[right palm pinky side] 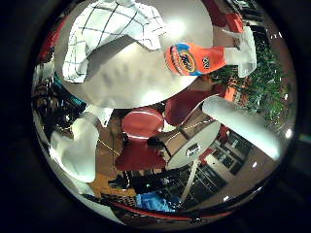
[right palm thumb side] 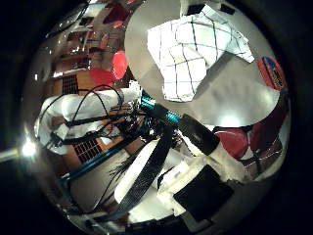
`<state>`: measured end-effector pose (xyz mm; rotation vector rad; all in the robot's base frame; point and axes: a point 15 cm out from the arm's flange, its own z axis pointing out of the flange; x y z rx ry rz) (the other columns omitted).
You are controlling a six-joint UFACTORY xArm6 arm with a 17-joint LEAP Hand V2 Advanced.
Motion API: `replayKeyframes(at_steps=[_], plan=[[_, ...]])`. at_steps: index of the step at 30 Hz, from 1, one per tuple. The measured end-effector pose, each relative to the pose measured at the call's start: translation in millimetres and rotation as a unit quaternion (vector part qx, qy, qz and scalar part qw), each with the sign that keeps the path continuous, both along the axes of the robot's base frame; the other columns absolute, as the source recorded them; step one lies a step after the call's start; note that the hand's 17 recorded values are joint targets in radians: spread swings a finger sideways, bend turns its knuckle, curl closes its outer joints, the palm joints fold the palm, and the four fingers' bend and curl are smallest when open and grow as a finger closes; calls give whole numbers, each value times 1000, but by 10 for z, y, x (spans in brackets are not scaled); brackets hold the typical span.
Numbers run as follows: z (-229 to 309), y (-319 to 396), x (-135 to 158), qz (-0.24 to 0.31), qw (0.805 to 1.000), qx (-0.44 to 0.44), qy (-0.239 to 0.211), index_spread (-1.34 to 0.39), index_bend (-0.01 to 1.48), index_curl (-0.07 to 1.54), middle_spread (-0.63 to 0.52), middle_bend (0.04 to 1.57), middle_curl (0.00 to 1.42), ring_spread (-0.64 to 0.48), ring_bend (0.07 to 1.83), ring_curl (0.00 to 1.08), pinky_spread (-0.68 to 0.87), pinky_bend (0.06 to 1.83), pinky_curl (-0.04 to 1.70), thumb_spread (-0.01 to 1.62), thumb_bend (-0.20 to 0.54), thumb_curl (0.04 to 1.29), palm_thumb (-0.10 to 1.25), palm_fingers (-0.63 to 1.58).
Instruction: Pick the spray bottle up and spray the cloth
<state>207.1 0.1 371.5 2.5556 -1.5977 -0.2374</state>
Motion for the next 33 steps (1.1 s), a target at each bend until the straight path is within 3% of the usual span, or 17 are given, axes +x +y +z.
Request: replayKeyframes(at_steps=[9,15,23,33], plan=[[331,-358,131,-82,992,30,-91,-373,172,310,9,218,343,219,196,222,466,285,290,1275,-12,274,781,305],[638,-563,268,-145,972,95,-161,-369,160,297,-2,221,345,214,218,233,478,305,291,1282,-23,252,659,332],[956,-997,461,-244,912,193,-268,-354,162,285,-3,234,347,209,272,244,493,345,290,1201,-22,246,536,362],[924,-1707,450,-338,818,332,-326,-309,149,272,5,262,354,213,343,248,509,407,282,1112,-20,272,522,358]])
